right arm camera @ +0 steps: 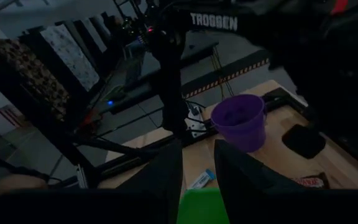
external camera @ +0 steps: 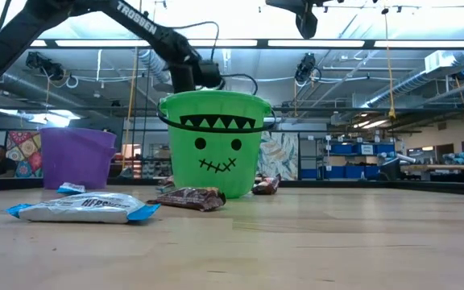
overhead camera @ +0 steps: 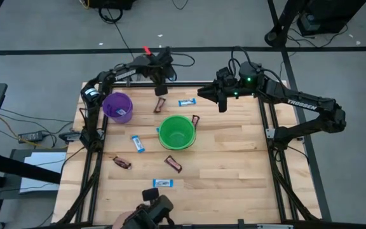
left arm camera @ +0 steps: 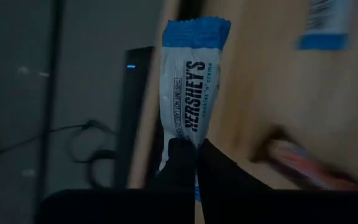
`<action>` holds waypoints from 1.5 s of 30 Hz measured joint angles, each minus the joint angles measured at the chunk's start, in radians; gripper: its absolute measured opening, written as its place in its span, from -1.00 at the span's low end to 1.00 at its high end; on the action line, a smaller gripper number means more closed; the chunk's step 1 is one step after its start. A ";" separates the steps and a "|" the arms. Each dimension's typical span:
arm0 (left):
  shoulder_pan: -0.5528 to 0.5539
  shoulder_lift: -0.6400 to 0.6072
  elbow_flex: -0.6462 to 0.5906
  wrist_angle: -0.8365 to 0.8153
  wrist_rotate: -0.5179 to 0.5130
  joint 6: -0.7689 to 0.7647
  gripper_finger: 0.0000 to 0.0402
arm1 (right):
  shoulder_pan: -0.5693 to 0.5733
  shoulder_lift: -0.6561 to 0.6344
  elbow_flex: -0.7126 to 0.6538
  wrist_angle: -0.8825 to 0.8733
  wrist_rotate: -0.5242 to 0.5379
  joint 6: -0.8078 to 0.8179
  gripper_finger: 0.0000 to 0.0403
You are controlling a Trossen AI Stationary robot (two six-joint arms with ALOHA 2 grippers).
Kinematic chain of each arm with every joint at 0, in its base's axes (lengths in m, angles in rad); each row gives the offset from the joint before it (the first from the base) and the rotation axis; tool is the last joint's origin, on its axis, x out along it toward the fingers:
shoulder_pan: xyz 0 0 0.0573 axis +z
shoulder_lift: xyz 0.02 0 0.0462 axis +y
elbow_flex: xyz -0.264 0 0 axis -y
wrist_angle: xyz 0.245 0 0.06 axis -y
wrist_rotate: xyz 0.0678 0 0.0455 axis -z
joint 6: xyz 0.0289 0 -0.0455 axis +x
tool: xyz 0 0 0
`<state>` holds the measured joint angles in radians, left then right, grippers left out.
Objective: Sort candy by brand, put in halloween buckets
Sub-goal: Put the white chocolate bar into the violet bucket
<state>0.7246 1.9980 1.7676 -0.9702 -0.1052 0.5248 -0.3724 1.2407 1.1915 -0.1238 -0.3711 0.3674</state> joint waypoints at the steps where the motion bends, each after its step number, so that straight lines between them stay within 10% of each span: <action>1: 0.000 0.000 0.034 -0.053 0.036 -0.028 -0.99 | 0.003 0.000 0.000 0.000 0.000 -0.002 -0.48; 8: -0.017 -0.006 0.276 -0.372 0.248 -0.185 -1.00 | 0.009 -0.004 0.000 0.003 -0.024 -0.032 -0.48; 30: -0.208 -0.431 0.585 -0.347 0.230 -0.939 -1.00 | -0.045 -0.136 0.000 0.004 -0.006 -0.056 -0.48; 45: -0.209 -0.604 0.583 -0.574 0.851 -1.091 -1.00 | -0.049 -0.135 0.000 0.026 -0.016 -0.056 -0.48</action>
<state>0.5159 1.3943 2.3508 -1.5440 0.7457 -0.5662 -0.4213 1.1053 1.1915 -0.0978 -0.3874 0.3111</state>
